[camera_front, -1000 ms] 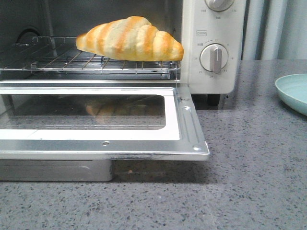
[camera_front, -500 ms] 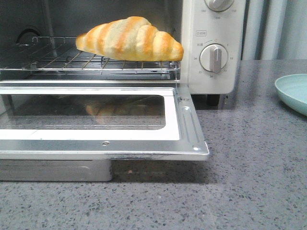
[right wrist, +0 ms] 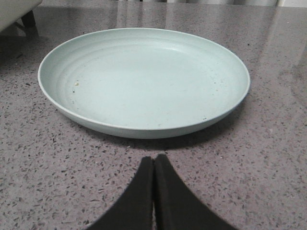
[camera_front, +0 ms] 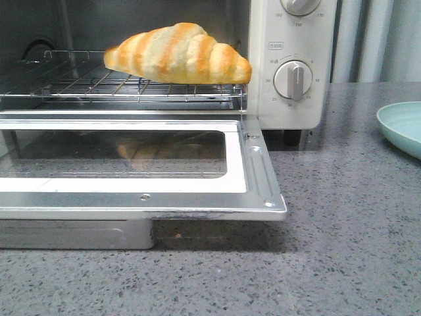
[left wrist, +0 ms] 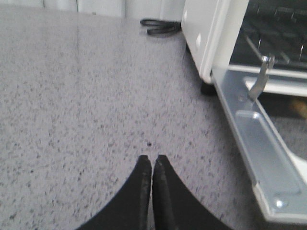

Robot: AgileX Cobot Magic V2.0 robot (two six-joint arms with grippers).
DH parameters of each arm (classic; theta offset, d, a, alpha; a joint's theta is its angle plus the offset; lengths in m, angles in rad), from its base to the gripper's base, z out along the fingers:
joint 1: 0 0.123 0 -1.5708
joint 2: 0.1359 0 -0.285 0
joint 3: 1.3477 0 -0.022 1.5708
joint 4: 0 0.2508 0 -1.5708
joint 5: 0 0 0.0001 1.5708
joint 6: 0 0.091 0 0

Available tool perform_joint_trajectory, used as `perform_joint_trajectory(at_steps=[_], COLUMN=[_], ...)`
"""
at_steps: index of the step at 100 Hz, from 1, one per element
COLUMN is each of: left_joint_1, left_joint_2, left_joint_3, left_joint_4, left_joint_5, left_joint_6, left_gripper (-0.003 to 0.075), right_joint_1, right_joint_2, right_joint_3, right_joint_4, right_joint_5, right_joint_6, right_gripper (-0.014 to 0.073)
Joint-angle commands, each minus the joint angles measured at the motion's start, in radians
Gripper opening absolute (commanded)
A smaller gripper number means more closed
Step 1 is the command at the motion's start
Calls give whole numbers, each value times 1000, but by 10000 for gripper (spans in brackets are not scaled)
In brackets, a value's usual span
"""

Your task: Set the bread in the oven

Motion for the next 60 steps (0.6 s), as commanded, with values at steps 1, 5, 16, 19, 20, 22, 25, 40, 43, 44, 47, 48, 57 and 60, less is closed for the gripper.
perform_joint_trajectory(at_steps=[1,5,16,19,20,22,25,40,43,44,47,48,57,60], left_joint_1=[-13,-18,-39,-44,-46,-46,-46,-46,-46,-46,-46,-46,-46,-46], left_joint_2=[-29,-29,-29,-29,-29,-29,-29,-29,-29,-29,-29,-29,-29,-29], left_joint_3=[25,25,25,25,25,25,25,25,25,25,25,25,25,25], left_joint_4=[2,2,2,2,2,2,0,-2,-5,-4,-6,-6,-8,-8], left_joint_5=[-40,-40,-42,-42,-42,-42,-42,-42,-42,-42,-42,-42,-42,-42], left_joint_6=[24,29,70,88,88,88,97,99,99,99,99,99,99,99], left_gripper=[-21,-21,-21,-21,-21,-21,-21,-21,-21,-21,-21,-21,-21,-21], right_joint_1=[0,0,0,0,0,0,0,0,0,0,0,0,0,0], right_joint_2=[-21,-21,-21,-21,-21,-21,-21,-21,-21,-21,-21,-21,-21,-21], right_joint_3=[14,14,14,14,14,14,14,14,14,14,14,14,14,14], right_joint_4=[-16,-16,-16,-16,-16,-16,-16,-16,-16,-16,-16,-16,-16,-16], right_joint_5=[-25,-25,-25,-25,-25,-25,-25,-25,-25,-25,-25,-25,-25,-25], right_joint_6=[2,2,2,2,2,2,2,2,2,2,2,2,2,2], right_gripper=[-70,-70,-70,-70,-70,-70,-70,-70,-70,-70,-70,-70,-70,-70])
